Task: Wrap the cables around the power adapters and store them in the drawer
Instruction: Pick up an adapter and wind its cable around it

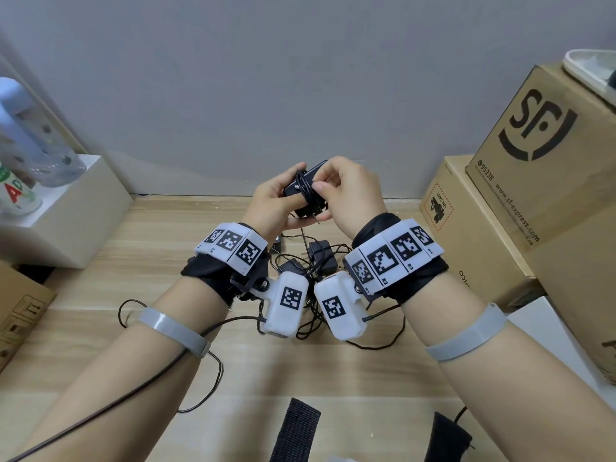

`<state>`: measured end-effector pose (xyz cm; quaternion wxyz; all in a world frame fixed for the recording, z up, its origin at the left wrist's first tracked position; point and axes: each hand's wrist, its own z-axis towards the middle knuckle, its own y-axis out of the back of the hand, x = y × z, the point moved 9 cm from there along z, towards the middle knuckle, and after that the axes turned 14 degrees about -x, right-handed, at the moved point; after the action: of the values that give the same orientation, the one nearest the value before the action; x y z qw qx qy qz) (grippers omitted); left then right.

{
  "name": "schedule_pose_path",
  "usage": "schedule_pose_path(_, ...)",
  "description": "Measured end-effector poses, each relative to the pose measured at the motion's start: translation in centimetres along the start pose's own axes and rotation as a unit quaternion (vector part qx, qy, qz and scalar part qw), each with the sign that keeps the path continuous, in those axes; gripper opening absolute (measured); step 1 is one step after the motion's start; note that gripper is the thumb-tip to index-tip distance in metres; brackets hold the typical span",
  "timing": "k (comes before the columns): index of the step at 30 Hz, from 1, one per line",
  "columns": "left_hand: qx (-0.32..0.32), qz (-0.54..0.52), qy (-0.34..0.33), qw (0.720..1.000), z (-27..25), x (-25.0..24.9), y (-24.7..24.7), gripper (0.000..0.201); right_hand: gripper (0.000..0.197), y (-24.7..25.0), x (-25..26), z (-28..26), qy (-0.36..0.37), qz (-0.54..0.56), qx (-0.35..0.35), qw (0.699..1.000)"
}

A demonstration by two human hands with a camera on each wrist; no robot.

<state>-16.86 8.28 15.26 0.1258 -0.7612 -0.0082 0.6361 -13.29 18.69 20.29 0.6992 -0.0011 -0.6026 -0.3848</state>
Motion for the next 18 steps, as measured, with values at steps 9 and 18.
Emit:
schedule_pose_path(9,0.008,0.071,-0.051,0.996,-0.4,-1.2,-1.2,0.061,0.027,-0.4,0.3,-0.5,0.002,-0.007,-0.006,1.000)
schedule_pose_path(18,0.046,0.115,-0.080,0.989,-1.3,-1.2,-2.0,0.049,0.018,-0.2,1.4,-1.1,0.095,-0.117,0.009,0.989)
